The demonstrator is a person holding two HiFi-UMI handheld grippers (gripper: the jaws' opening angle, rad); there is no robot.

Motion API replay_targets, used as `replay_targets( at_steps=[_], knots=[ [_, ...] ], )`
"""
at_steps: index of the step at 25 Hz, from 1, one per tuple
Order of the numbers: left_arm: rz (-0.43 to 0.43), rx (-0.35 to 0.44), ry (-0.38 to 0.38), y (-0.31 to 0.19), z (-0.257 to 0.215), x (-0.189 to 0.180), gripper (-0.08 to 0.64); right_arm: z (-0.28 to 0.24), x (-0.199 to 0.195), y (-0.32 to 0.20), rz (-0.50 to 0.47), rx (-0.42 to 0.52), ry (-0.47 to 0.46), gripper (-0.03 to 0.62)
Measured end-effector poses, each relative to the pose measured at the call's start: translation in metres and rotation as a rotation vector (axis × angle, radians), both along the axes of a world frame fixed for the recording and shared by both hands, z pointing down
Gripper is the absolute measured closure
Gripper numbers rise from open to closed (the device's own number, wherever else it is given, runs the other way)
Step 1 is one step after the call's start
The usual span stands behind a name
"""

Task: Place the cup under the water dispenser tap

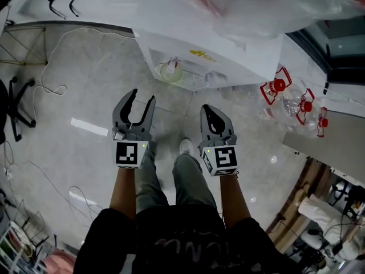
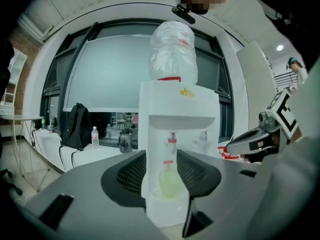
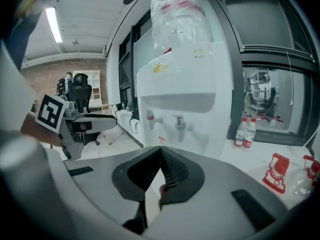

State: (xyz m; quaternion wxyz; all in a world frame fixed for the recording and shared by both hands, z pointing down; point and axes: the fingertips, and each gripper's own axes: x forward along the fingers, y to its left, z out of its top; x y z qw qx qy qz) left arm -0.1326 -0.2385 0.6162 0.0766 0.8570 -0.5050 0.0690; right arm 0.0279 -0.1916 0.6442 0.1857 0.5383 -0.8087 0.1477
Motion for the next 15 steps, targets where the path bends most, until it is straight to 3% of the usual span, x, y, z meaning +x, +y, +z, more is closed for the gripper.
replay_targets(
  at_steps=[15],
  knots=[
    [-0.065,0.019,-0.055,0.020,-0.148,-0.032,0.524,-0.148,-0.019,-0.003,0.016,0.071,-0.040,0.578]
  ],
)
